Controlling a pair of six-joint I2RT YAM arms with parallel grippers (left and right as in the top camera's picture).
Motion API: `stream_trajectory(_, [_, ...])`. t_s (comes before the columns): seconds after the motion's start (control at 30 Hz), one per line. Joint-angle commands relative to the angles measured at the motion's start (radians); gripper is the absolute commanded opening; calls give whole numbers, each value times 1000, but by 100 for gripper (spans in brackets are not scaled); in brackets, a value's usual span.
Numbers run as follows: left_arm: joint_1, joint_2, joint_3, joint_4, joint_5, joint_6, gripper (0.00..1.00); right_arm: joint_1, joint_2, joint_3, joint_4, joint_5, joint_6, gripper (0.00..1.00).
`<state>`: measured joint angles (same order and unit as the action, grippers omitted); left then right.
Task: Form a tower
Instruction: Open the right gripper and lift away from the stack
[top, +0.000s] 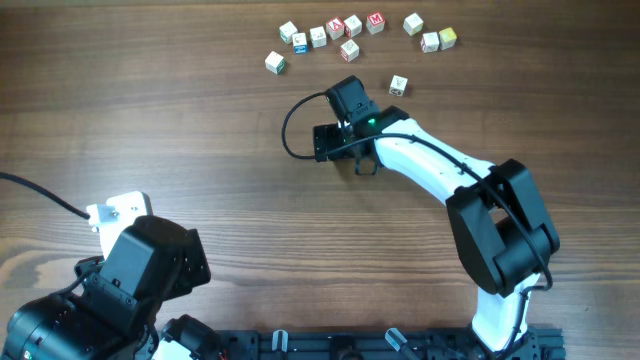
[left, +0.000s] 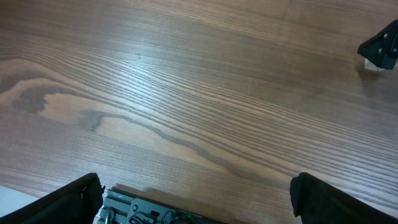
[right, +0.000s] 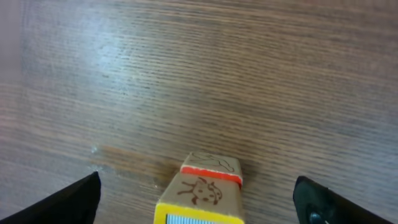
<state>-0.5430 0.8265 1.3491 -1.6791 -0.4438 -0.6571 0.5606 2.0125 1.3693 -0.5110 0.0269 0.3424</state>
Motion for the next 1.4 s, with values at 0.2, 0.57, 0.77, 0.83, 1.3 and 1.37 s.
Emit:
stream_trajectory(0.2, [5, -1, -1, 2, -2, -10, 100, -3, -89, 124, -194, -59, -418, 100])
stream_trajectory(0.57, [5, -1, -1, 2, -2, -10, 100, -71, -42, 885, -554, 0, -428, 100])
stream_trajectory(0.77, [5, -1, -1, 2, -2, -10, 100, -159, 124, 1127, -583, -240, -547, 100])
stream_trajectory(0.83, [5, -1, -1, 2, -2, -10, 100, -147, 164, 1124, -694, -245, -673, 100])
stream_trajectory(1.3, [5, -1, -1, 2, -2, -10, 100, -132, 366, 1089, -1098, -403, -1175, 98])
stream_trajectory(1.37, [5, -1, -1, 2, -2, -10, 100, -132, 367, 1078, -1098, -437, -1257, 96])
